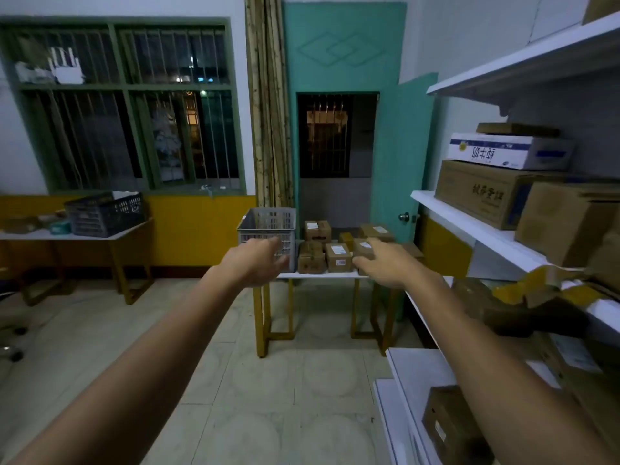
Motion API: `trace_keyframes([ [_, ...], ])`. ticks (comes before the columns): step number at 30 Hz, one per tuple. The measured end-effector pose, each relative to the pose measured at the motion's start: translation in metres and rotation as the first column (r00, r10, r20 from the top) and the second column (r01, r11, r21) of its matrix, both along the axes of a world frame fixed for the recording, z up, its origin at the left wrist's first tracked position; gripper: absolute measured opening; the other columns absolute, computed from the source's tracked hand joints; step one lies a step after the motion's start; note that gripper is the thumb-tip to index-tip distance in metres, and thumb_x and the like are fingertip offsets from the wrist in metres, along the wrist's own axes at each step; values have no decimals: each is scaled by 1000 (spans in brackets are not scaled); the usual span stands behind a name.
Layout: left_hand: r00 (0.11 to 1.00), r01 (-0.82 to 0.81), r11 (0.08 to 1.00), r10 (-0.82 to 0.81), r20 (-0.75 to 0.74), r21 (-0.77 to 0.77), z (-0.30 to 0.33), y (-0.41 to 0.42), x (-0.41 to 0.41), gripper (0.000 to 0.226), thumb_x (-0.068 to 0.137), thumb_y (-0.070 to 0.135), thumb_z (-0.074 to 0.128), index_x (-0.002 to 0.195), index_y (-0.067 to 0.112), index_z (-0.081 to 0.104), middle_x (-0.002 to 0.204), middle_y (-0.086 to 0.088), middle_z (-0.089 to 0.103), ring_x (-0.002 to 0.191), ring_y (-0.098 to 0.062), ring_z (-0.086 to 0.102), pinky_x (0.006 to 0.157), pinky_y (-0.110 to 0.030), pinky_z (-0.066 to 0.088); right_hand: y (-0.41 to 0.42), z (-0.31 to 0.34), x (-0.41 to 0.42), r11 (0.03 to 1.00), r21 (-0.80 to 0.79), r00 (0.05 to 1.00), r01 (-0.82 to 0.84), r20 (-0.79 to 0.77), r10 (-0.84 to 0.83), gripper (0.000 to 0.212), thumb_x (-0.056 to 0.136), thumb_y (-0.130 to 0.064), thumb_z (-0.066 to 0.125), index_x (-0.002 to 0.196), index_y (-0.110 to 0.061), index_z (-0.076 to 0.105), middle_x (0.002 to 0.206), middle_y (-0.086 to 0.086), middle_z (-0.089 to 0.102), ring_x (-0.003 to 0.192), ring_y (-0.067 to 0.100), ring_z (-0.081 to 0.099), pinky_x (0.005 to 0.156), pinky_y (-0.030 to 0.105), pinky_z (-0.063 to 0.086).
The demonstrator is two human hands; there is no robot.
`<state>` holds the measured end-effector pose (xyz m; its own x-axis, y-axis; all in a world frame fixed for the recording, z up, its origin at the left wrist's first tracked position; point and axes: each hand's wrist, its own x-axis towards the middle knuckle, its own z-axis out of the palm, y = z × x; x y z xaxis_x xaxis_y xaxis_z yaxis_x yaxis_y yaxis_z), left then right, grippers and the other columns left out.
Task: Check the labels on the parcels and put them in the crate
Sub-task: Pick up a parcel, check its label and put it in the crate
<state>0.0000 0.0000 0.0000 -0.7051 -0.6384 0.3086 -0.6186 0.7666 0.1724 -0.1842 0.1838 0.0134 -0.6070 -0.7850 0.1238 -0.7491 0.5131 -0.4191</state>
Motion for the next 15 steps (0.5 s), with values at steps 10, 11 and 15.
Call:
trace_keyframes([
  [10,999,33,996,-34,2,80,-11,-45,-20,30,102,47,48,121,27,60,112,-1,66,90,-14,62,71,-32,49,-43,-7,-14,997,73,1000,-8,-5,8,55,105,-39,50,153,-17,37,154,13,45,134,31,47,93,37,39],
  [11,999,38,995,-38,3,89,-15,-54,-23,30,102,48,48,120,27,60,115,-2,66,93,-16,63,74,-34,51,-50,-9,-15,995,95,1000,-4,-31,7,54,105,-39,50,153,-17,38,153,13,45,133,31,48,92,37,39],
  [15,999,53,993,-54,7,104,-23,-89,-37,31,102,46,48,123,26,62,117,-3,65,99,-19,62,78,-37,51,-84,-8,-30,988,154,997,6,-76,5,56,103,-43,50,152,-19,38,150,14,48,128,32,52,90,38,43],
])
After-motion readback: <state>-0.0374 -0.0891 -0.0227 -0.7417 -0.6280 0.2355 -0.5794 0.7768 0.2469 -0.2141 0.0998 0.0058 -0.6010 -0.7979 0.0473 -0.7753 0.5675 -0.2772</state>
